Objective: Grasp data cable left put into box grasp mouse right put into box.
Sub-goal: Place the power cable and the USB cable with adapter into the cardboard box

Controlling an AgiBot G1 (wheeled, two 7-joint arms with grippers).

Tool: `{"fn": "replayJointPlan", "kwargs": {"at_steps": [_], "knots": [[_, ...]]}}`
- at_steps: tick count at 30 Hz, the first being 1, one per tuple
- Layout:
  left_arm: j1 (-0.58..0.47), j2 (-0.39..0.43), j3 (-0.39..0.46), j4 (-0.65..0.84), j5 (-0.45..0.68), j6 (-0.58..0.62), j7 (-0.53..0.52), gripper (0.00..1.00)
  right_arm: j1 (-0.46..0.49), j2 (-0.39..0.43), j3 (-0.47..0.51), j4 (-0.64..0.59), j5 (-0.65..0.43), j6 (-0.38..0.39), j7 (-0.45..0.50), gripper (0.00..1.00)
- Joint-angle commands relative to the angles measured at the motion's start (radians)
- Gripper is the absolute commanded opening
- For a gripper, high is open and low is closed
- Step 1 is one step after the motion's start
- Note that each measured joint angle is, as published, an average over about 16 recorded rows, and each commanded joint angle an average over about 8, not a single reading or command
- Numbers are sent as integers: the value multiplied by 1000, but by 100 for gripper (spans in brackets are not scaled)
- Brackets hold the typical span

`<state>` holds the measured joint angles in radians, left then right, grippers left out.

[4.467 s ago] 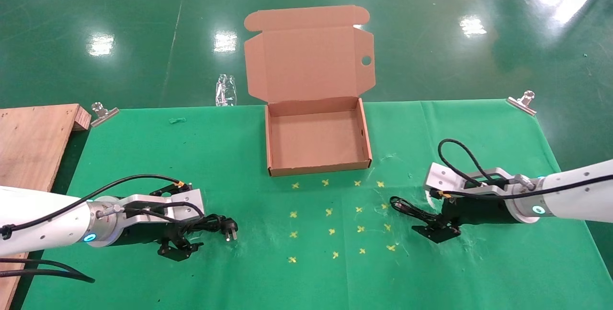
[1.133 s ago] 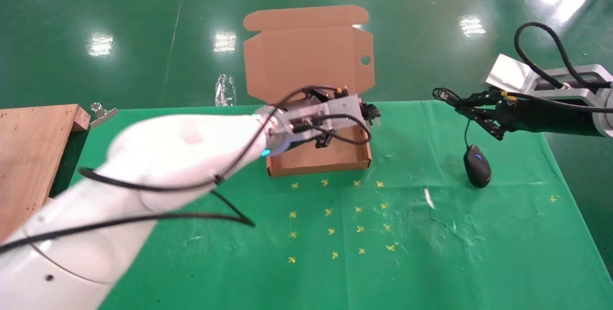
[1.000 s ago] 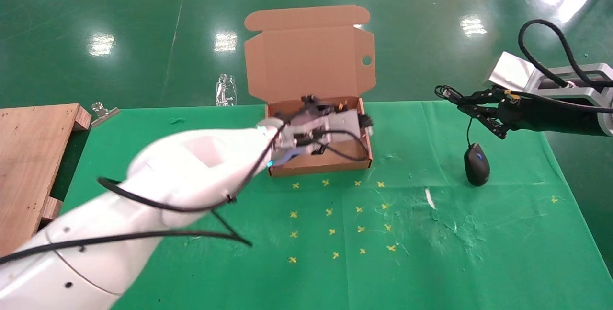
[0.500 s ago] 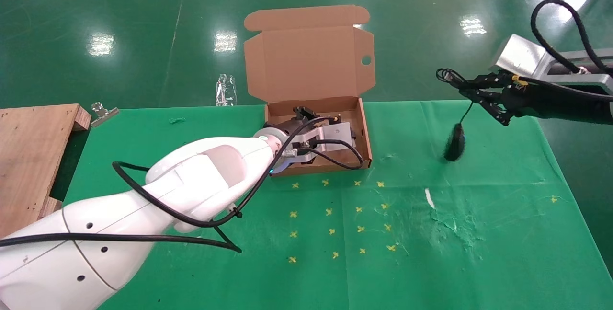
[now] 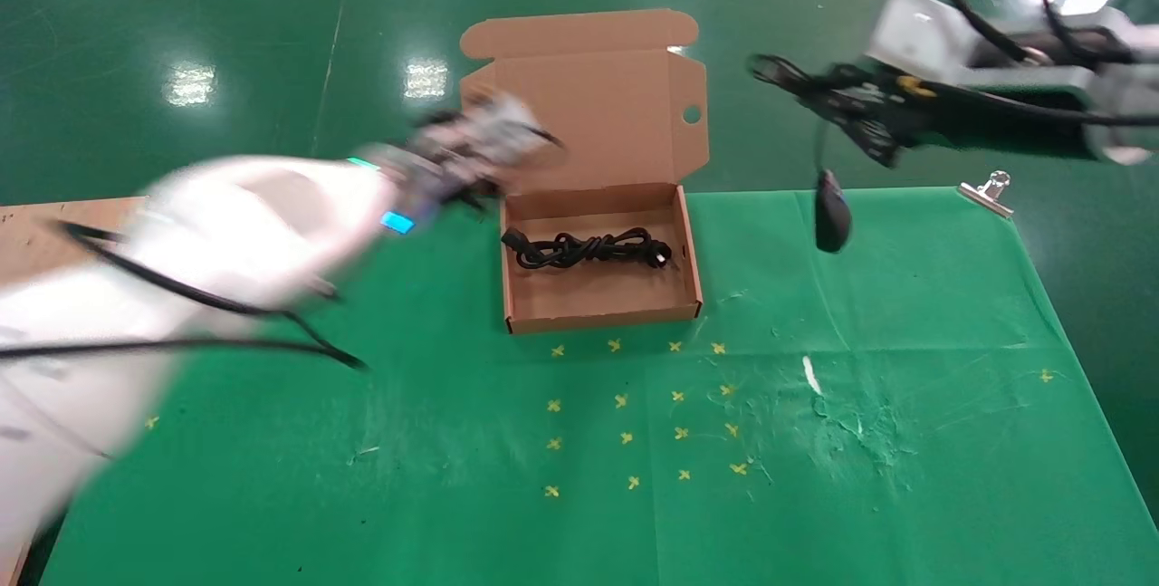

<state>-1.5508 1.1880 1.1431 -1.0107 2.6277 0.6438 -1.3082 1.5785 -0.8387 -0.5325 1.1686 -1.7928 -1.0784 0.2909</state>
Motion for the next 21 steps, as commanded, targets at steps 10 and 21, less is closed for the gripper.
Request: {"fn": "replayJointPlan", "kwargs": {"at_steps": [10,21], "knots": [[-35,-175,-68,12,-6,-14,-50,100,82,-246,-49,-131,20,43,-161,0],[-32,-176,-70,8,0,-12,-55,100,108,-460,-115,-279,-6,83,-252,0]]}}
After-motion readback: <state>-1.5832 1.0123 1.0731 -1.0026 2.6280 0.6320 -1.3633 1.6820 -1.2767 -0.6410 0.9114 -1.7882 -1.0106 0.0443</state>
